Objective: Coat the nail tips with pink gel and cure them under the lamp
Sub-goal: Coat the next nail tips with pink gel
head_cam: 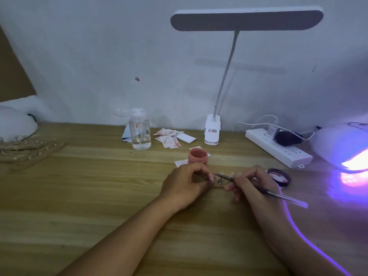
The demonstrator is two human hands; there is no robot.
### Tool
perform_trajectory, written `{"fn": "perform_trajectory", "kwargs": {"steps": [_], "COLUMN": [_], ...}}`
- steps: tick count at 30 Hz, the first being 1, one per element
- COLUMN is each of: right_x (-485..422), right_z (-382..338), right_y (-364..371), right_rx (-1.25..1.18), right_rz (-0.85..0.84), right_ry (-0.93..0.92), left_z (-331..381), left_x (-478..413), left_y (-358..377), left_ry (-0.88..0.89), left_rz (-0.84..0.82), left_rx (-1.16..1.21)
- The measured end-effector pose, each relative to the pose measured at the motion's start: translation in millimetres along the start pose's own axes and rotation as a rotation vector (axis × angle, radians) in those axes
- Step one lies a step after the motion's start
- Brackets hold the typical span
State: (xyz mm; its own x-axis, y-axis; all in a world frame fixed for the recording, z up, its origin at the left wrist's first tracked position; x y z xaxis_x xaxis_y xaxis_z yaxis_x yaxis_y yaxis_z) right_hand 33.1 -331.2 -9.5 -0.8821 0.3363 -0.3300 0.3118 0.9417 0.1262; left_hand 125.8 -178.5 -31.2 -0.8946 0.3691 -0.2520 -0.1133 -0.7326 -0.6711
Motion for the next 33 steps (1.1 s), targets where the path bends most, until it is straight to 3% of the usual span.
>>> {"fn": "perform_trajectory", "kwargs": {"steps": [7,13,17,22,28,33], "right_x": [0.3,5.7,-11.1,-66.6,-89.9,-87.2], "right_z": [-0.6,-25.6,-36.5,-39.6,-17.8,-19.1], "right_y": [0.8,1.5,10.7,31.5,54.2,51.6], "right_rx": [0.035,0.025,-0.002,0.274,0.675,0.637], "right_rz": [0.0,0.01,-0.018,-0.07,-0.16,-0.107], "right_ry": [0.007,-0.119,0.04,0.143,0.142,0.125], "left_z": [1.5,2.4,1.9,2.2,1.9,1.4], "left_x": [1.7,1.8,0.8,2.1,2.3,2.1], "left_y": [-1.3,-1.5,-1.1,-1.8,-2.5,-3.1], "left_ry": [-0.007,-0.032,-0.036,-0.035,-0.022,-0.021], "left_rz": [0.001,-0.01,0.002,0.005,0.001,0.01], "left_rx": [-0.004,0.013,0.011,-0.005,-0.016,-0.023]}}
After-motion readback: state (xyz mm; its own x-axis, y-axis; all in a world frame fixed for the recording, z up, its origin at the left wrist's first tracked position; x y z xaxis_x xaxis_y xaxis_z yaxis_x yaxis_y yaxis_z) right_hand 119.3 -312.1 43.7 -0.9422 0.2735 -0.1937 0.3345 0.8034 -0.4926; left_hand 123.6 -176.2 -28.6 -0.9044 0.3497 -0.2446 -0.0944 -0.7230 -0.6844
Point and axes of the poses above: each hand's wrist, its own x-axis away from the middle knuckle, its own y-axis out of the palm, z = x × y, the point moved 5 cm from there along -x, towards the middle knuckle, and after that the axes turned 10 degrees about -x, right-handed, at the moved point
